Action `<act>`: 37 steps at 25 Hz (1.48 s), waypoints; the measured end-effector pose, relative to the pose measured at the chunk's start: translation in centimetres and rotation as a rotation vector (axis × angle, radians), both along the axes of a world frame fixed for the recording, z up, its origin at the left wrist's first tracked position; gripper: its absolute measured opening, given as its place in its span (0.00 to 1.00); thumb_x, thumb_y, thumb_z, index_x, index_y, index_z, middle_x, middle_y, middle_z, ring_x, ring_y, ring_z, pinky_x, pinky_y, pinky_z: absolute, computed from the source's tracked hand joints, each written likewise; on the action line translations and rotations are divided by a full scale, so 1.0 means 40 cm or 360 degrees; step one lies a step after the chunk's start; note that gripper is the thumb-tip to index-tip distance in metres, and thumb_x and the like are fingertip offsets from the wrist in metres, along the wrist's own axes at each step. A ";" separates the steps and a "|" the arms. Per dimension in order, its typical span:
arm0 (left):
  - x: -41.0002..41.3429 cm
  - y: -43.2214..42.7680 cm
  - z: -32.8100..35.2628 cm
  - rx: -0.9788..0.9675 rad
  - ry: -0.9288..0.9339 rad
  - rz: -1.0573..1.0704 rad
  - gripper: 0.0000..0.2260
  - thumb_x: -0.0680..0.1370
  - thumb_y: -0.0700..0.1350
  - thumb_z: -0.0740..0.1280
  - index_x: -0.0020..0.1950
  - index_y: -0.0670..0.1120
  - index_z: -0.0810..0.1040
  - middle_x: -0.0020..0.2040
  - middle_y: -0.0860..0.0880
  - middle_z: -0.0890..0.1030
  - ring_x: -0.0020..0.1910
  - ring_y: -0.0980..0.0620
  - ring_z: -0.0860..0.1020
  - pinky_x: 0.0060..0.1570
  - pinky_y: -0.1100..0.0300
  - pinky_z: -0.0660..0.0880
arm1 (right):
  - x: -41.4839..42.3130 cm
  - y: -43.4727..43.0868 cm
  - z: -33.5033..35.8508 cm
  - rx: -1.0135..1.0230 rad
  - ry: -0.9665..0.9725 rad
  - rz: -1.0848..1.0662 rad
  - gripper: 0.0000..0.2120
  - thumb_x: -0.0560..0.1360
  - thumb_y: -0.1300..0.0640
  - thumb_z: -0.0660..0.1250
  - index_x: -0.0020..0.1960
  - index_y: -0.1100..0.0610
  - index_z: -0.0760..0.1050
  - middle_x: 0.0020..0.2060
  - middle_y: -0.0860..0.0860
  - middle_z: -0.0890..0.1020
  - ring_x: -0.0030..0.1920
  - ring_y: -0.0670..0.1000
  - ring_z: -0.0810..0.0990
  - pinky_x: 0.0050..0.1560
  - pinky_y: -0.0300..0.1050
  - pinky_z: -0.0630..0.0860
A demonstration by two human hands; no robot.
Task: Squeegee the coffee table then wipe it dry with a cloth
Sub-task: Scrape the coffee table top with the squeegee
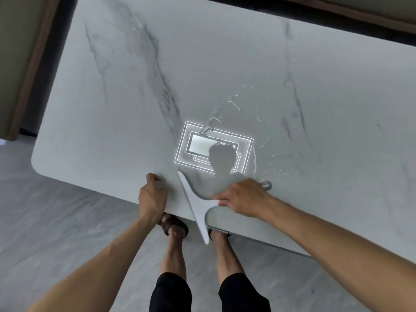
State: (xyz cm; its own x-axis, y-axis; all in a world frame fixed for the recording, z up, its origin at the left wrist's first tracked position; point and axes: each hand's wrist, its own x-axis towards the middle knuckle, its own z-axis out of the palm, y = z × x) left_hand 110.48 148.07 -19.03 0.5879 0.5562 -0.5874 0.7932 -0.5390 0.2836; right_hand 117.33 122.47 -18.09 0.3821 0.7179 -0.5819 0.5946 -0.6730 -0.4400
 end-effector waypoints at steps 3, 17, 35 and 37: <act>-0.006 -0.022 -0.004 -0.0054 -0.0016 -0.0073 0.13 0.74 0.37 0.61 0.58 0.45 0.69 0.48 0.50 0.74 0.46 0.47 0.72 0.45 0.55 0.70 | 0.090 -0.164 0.017 -0.0083 -0.0146 -0.0154 0.16 0.78 0.38 0.56 0.64 0.31 0.69 0.56 0.47 0.82 0.56 0.52 0.80 0.49 0.46 0.71; 0.036 -0.028 0.059 -0.0081 -0.0130 0.0269 0.07 0.79 0.42 0.57 0.49 0.48 0.75 0.42 0.48 0.84 0.42 0.48 0.80 0.34 0.59 0.72 | 0.122 -0.133 0.113 -0.0024 -0.0124 -0.0169 0.16 0.77 0.38 0.55 0.65 0.29 0.67 0.57 0.44 0.82 0.57 0.50 0.79 0.49 0.46 0.72; 0.279 -0.039 0.033 -0.0201 -0.0142 -0.0401 0.20 0.74 0.38 0.64 0.65 0.41 0.68 0.63 0.43 0.72 0.61 0.42 0.73 0.54 0.55 0.71 | 0.322 -0.214 0.065 -0.0242 -0.0448 -0.0745 0.15 0.79 0.42 0.56 0.63 0.30 0.70 0.49 0.47 0.85 0.49 0.55 0.82 0.42 0.47 0.74; 0.326 -0.065 0.028 -0.0059 -0.0198 -0.0801 0.21 0.73 0.37 0.63 0.65 0.38 0.67 0.64 0.41 0.69 0.65 0.41 0.69 0.63 0.52 0.68 | 0.289 -0.310 0.096 -0.0307 -0.0524 -0.0919 0.14 0.79 0.43 0.57 0.63 0.33 0.72 0.46 0.46 0.85 0.45 0.55 0.82 0.39 0.47 0.74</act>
